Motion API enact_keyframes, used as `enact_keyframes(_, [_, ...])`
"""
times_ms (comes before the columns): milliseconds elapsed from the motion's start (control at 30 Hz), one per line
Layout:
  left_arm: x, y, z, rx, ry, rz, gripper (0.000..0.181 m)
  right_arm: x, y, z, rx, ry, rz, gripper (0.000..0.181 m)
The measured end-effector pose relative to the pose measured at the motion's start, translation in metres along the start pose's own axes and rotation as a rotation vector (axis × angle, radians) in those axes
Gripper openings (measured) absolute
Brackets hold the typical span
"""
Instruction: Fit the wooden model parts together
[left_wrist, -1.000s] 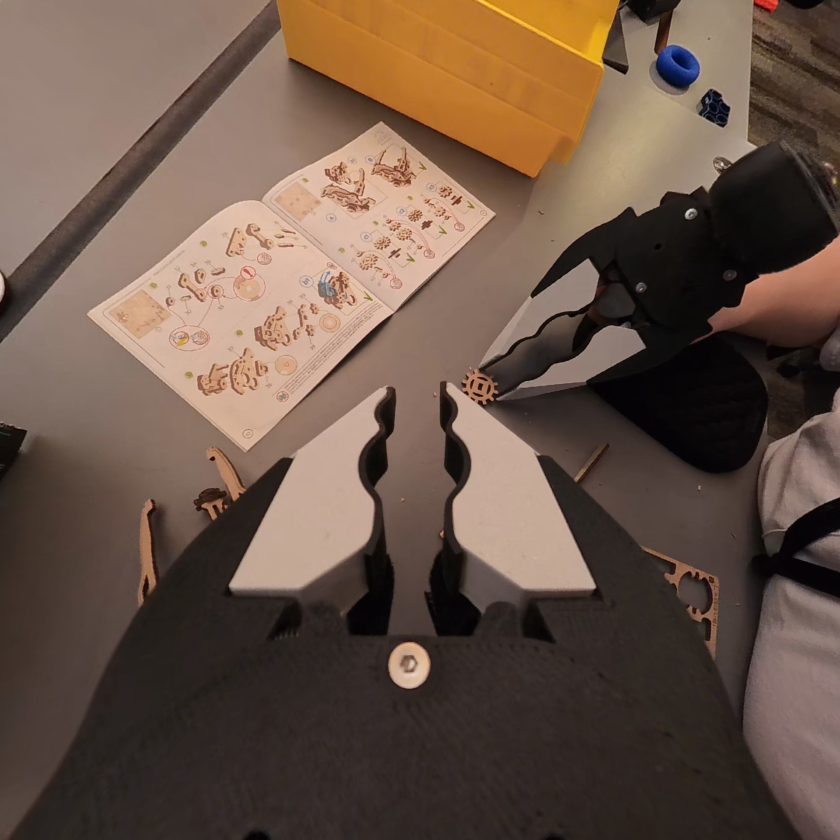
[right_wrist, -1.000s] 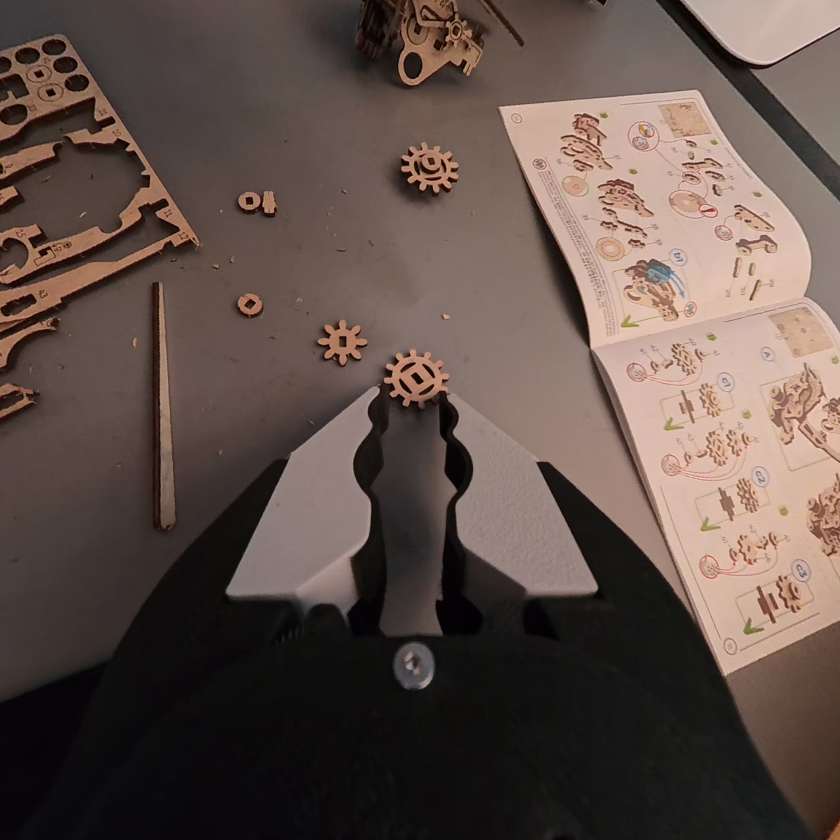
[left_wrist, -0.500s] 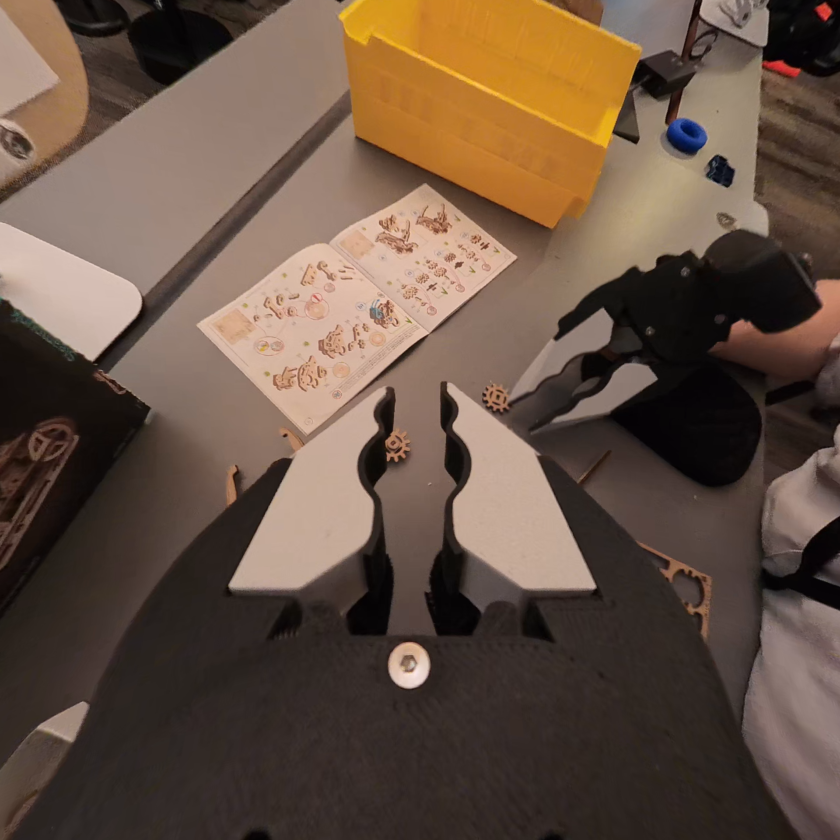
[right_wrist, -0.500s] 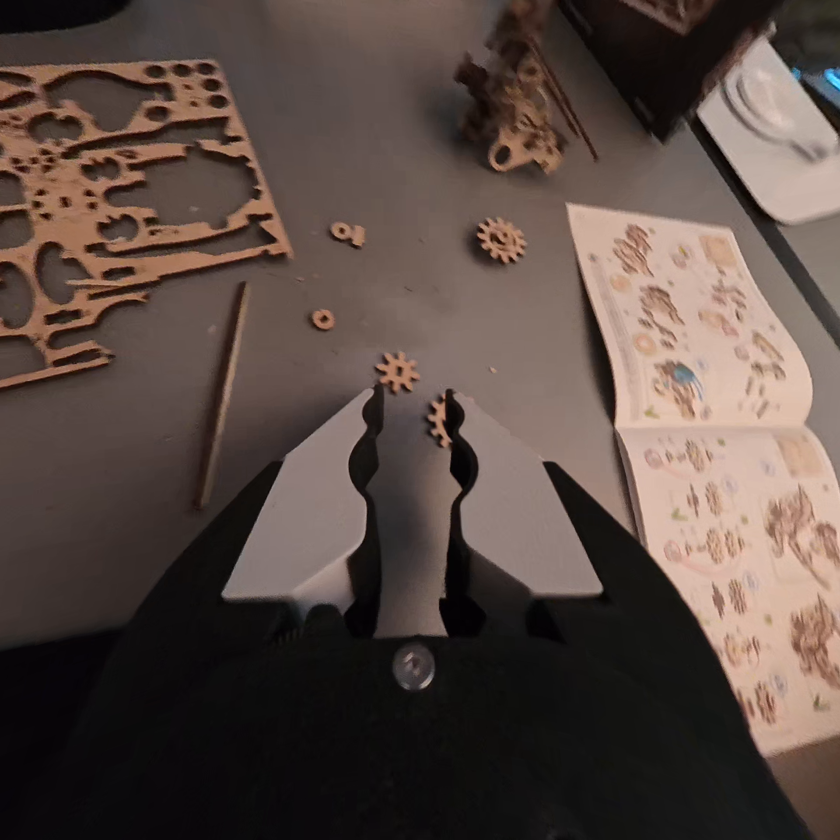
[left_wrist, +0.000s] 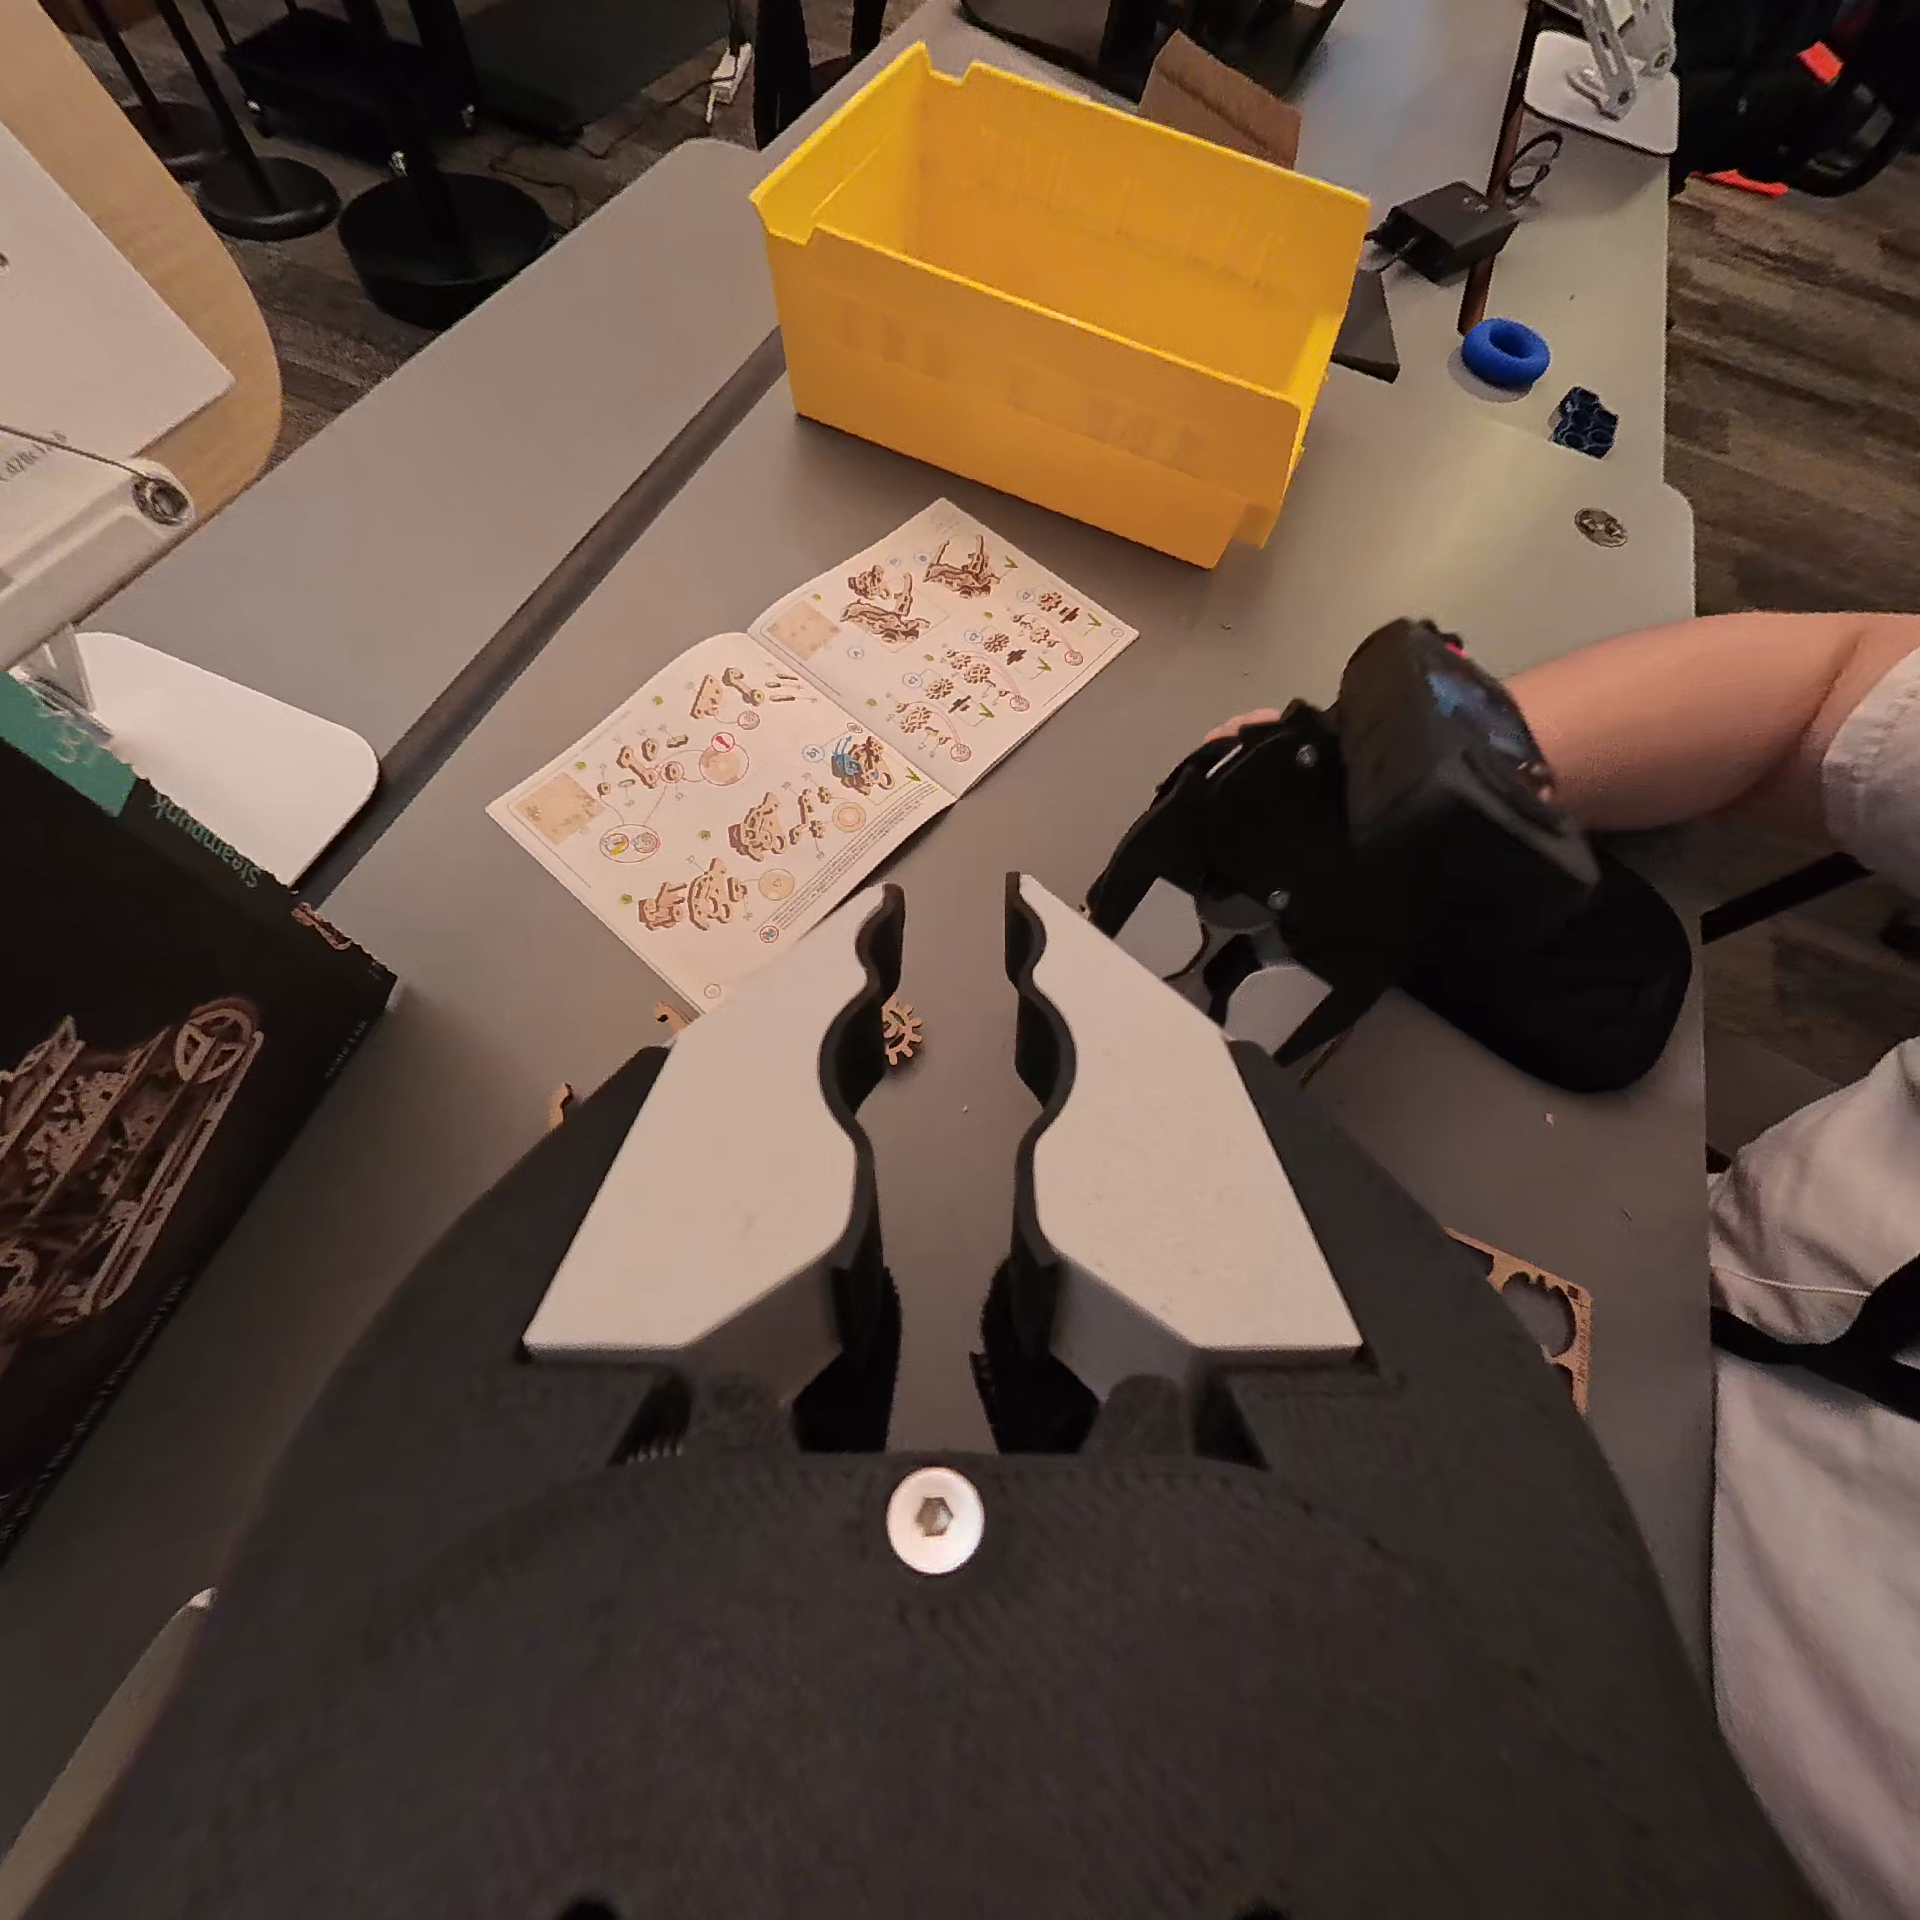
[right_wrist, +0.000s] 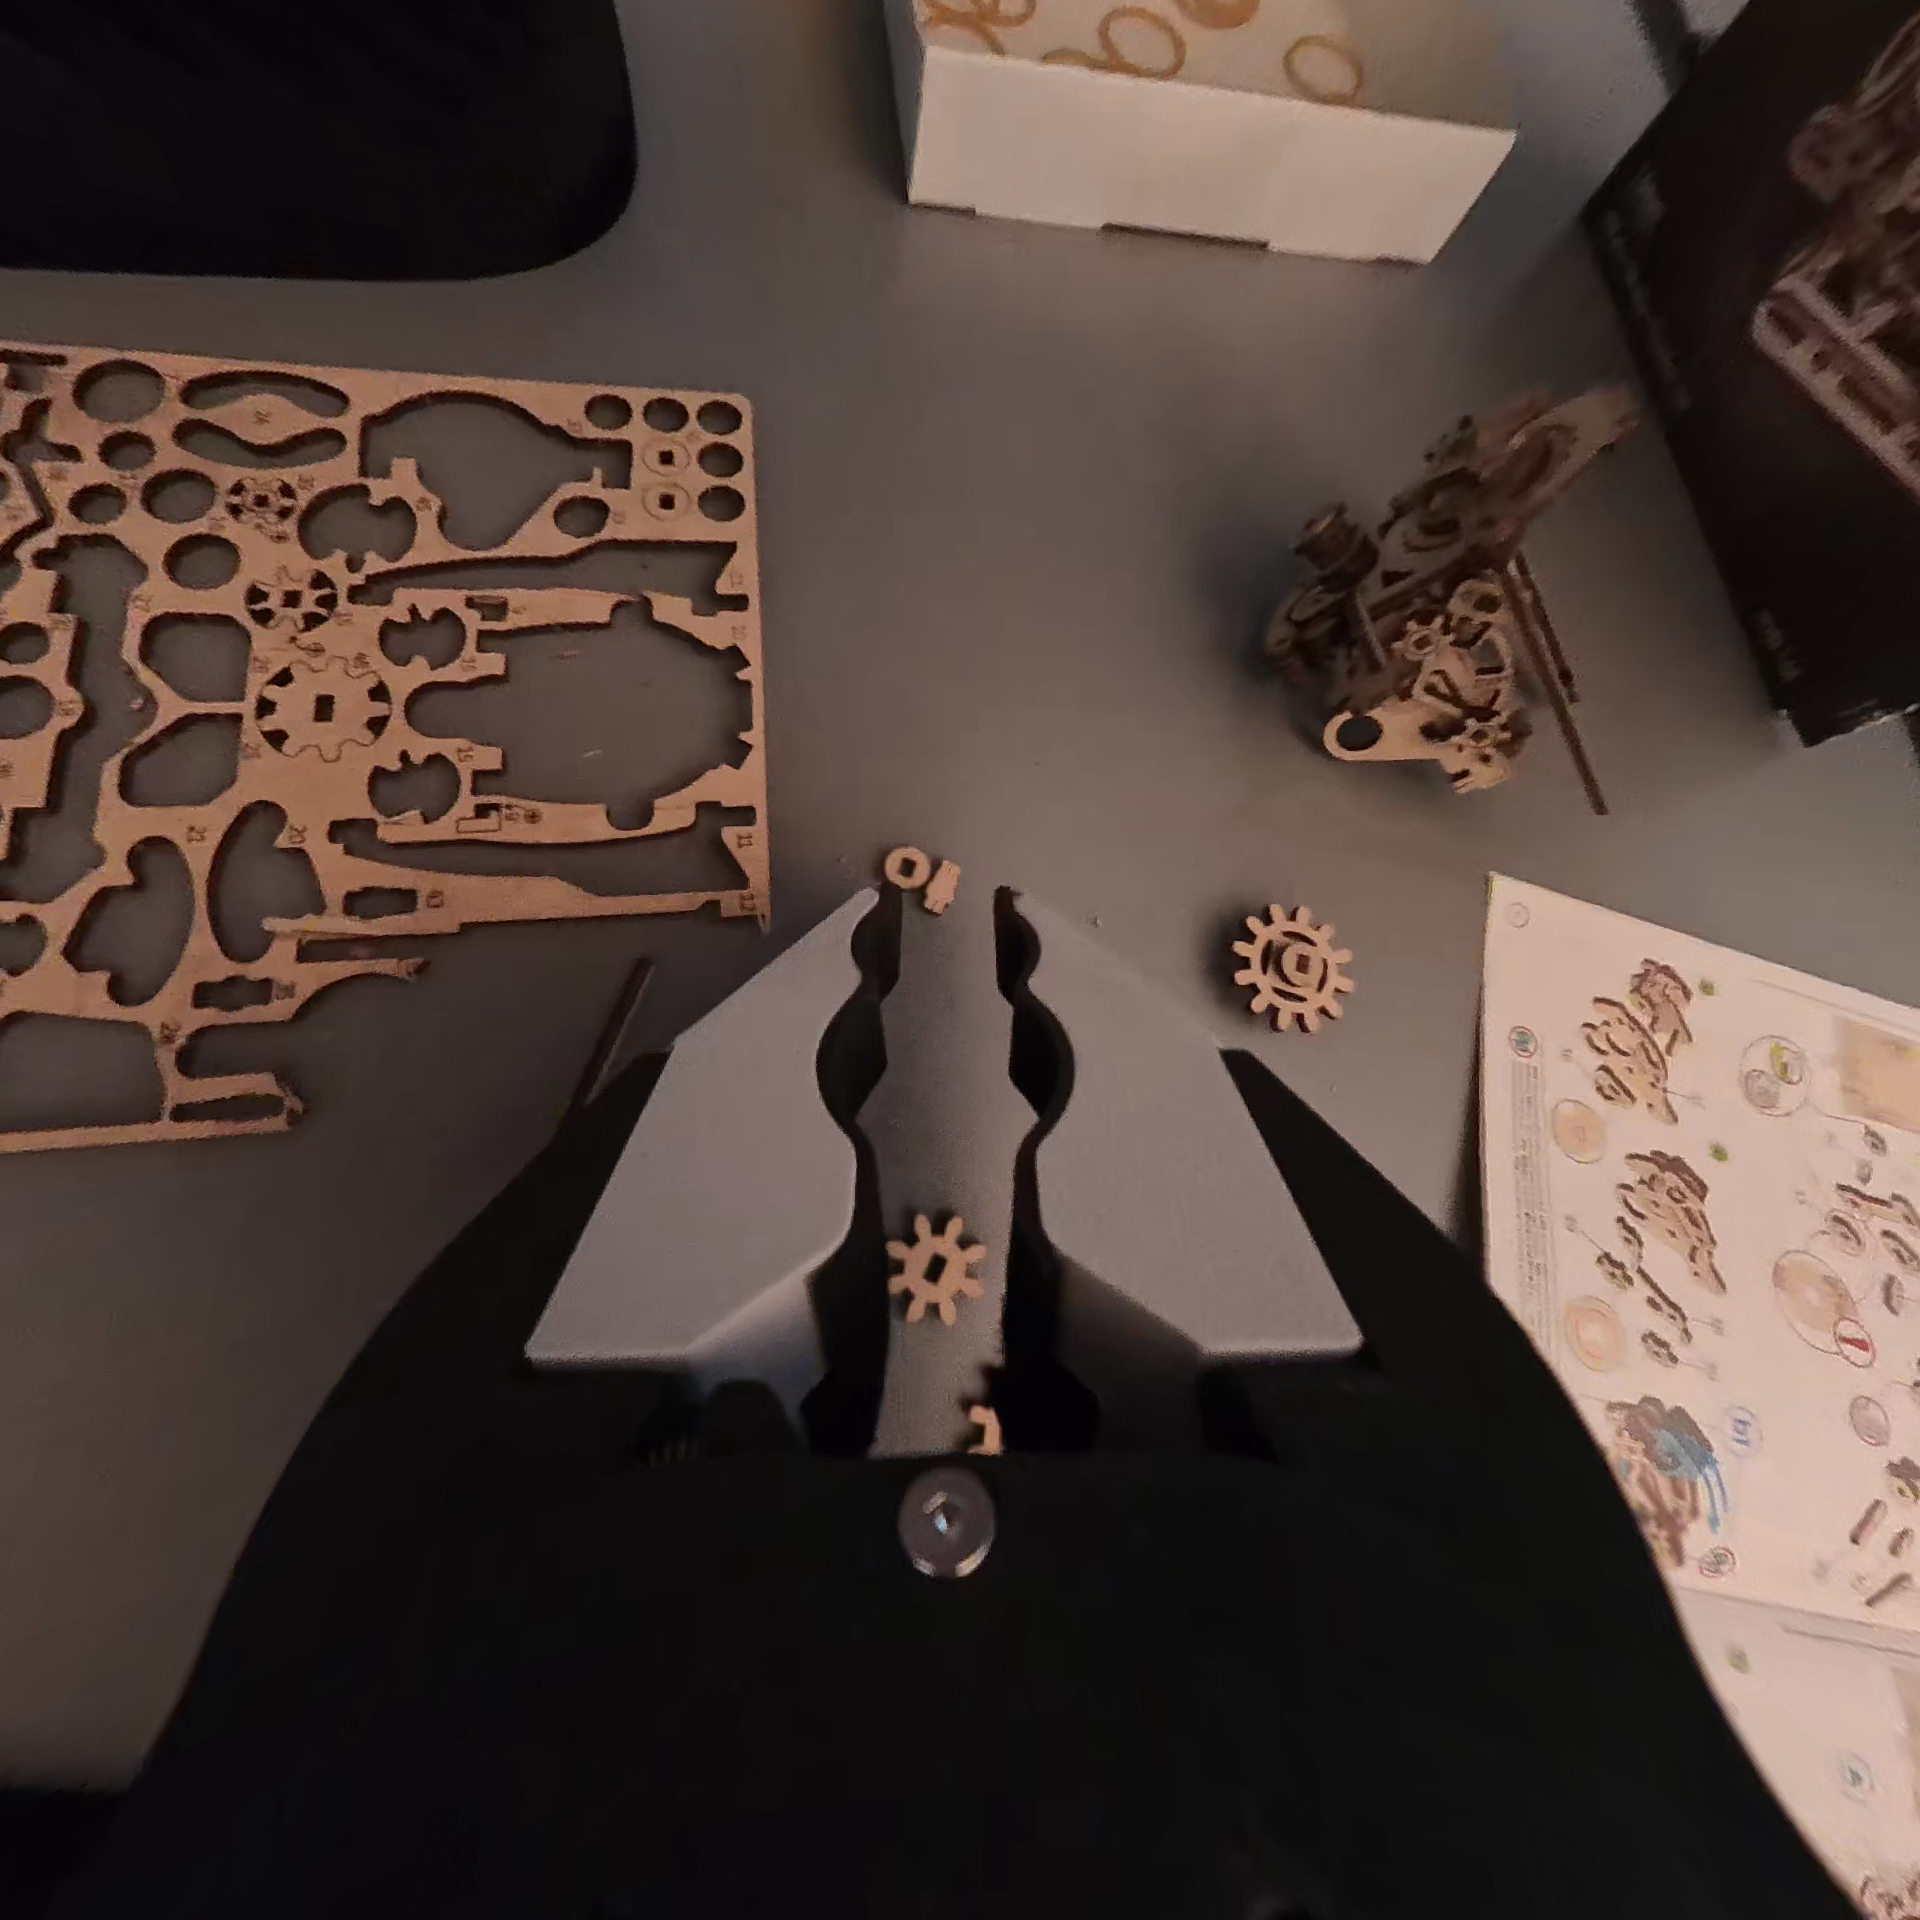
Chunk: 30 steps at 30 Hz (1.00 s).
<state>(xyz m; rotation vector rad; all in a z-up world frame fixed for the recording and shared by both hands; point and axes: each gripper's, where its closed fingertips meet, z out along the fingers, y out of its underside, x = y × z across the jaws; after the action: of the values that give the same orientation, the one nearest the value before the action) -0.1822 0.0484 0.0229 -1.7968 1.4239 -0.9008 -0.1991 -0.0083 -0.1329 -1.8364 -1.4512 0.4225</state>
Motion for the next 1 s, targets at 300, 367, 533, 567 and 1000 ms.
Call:
enact_keyframes(300, [-0.003,-0.003,-0.007,0.025,0.004,-0.017,0.017,0.000,0.013,0.010,-0.100,0.014,0.002,0.016])
enact_keyframes(367, [-0.003,-0.003,-0.009,0.024,0.001,-0.015,0.017,0.011,0.014,-0.003,-0.100,0.079,-0.017,0.016])
enact_keyframes(533, [-0.006,-0.004,-0.013,0.031,-0.016,-0.017,0.017,0.001,-0.002,-0.019,0.033,0.079,0.088,0.015])
enact_keyframes(567, [-0.007,-0.004,-0.013,0.029,-0.016,-0.021,0.017,-0.002,0.000,-0.012,0.003,0.078,0.080,0.015])
enact_keyframes(1000, [-0.016,0.006,-0.009,-0.039,-0.070,-0.015,0.017,-0.004,0.010,0.015,-0.187,-0.062,-0.017,0.023])
